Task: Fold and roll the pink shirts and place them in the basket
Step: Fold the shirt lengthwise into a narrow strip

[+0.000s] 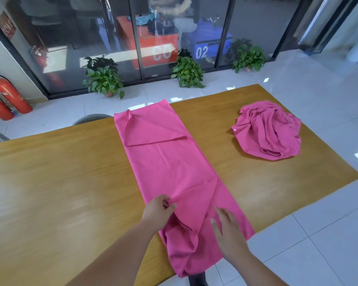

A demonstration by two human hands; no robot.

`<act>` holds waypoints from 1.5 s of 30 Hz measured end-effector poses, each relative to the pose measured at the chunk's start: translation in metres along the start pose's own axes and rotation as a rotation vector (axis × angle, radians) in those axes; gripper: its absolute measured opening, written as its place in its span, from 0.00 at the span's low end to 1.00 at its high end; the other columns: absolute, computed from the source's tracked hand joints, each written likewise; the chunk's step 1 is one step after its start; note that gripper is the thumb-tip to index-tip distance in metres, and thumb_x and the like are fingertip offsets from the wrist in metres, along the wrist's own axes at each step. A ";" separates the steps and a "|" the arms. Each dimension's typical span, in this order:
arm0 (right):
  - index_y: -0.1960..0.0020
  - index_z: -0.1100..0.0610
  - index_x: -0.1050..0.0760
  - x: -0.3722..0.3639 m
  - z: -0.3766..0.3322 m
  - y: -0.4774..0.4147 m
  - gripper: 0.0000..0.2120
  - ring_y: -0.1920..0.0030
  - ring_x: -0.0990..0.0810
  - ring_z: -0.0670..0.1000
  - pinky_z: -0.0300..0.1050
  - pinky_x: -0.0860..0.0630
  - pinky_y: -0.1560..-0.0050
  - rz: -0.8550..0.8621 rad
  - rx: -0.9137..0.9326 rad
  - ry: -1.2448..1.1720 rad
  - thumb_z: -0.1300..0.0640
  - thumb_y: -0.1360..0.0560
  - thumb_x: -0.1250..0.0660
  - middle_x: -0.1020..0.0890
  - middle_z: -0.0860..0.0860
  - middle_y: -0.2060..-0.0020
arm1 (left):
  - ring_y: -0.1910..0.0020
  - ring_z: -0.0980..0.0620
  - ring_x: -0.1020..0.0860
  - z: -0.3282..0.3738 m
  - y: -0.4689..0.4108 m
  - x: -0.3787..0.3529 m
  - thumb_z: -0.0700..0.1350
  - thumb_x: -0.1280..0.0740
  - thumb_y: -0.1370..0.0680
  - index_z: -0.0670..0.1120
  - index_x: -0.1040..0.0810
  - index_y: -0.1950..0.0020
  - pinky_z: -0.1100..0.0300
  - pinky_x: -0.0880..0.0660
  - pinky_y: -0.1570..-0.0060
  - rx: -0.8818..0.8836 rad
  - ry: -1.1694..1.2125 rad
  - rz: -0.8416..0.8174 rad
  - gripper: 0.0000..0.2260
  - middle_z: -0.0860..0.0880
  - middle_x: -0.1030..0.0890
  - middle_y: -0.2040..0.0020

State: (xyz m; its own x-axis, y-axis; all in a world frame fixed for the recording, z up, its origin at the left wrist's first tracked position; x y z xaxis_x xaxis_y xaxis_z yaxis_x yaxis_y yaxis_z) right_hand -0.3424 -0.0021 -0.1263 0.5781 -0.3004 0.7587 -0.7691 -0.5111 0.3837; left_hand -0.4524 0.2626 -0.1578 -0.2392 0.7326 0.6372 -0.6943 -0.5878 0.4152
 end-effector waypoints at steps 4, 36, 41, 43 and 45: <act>0.18 0.47 0.37 0.002 0.008 0.011 0.25 0.23 0.34 0.48 0.51 0.33 0.23 0.014 0.009 -0.093 0.43 0.13 0.44 0.34 0.48 0.21 | 0.49 0.49 0.17 0.009 0.002 0.008 0.53 0.26 0.21 0.50 0.19 0.46 0.53 0.20 0.46 0.072 0.053 0.057 0.08 0.55 0.16 0.53; 0.38 0.42 0.18 0.083 0.077 -0.021 0.20 0.42 0.15 0.50 0.51 0.16 0.40 -0.275 0.100 -0.691 0.67 0.18 0.30 0.17 0.52 0.35 | 0.43 0.47 0.24 0.013 0.199 -0.078 0.41 0.33 0.25 0.50 0.33 0.21 0.53 0.25 0.45 0.196 -0.576 0.491 0.31 0.52 0.23 0.37; 0.34 0.39 0.17 0.111 0.066 -0.018 0.18 0.46 0.14 0.48 0.49 0.18 0.38 -0.150 0.311 -0.644 0.58 0.19 0.27 0.13 0.50 0.41 | 0.50 0.45 0.21 0.005 0.234 -0.069 0.40 0.31 0.24 0.54 0.31 0.25 0.49 0.24 0.54 0.266 -0.219 0.660 0.28 0.53 0.27 0.36; 0.37 0.35 0.17 0.105 0.078 -0.019 0.17 0.64 0.19 0.49 0.45 0.19 0.52 -0.117 0.323 -0.484 0.55 0.20 0.26 0.12 0.50 0.52 | 0.50 0.46 0.20 -0.009 0.245 -0.078 0.47 0.31 0.20 0.54 0.32 0.27 0.49 0.22 0.55 0.305 -0.187 0.659 0.22 0.54 0.25 0.37; 0.38 0.39 0.17 0.091 0.100 -0.019 0.16 0.66 0.21 0.42 0.44 0.21 0.56 -0.115 0.267 -0.328 0.56 0.21 0.25 0.12 0.47 0.50 | 0.54 0.50 0.19 -0.023 0.250 -0.088 0.54 0.33 0.18 0.55 0.32 0.32 0.52 0.23 0.59 0.375 -0.146 0.623 0.15 0.56 0.21 0.43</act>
State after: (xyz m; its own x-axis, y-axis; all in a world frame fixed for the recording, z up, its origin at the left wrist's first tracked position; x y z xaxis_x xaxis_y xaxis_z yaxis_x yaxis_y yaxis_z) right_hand -0.2477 -0.1002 -0.1166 0.7451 -0.4468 0.4952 -0.6220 -0.7336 0.2739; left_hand -0.6206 0.0586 -0.1246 -0.4021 0.1872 0.8962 -0.1750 -0.9765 0.1254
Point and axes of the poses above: each hand's wrist, its own y-axis away from the middle knuckle, its own x-axis out of the back of the hand, z = x × y, the point moved 9 cm from there along -y, towards the middle knuckle
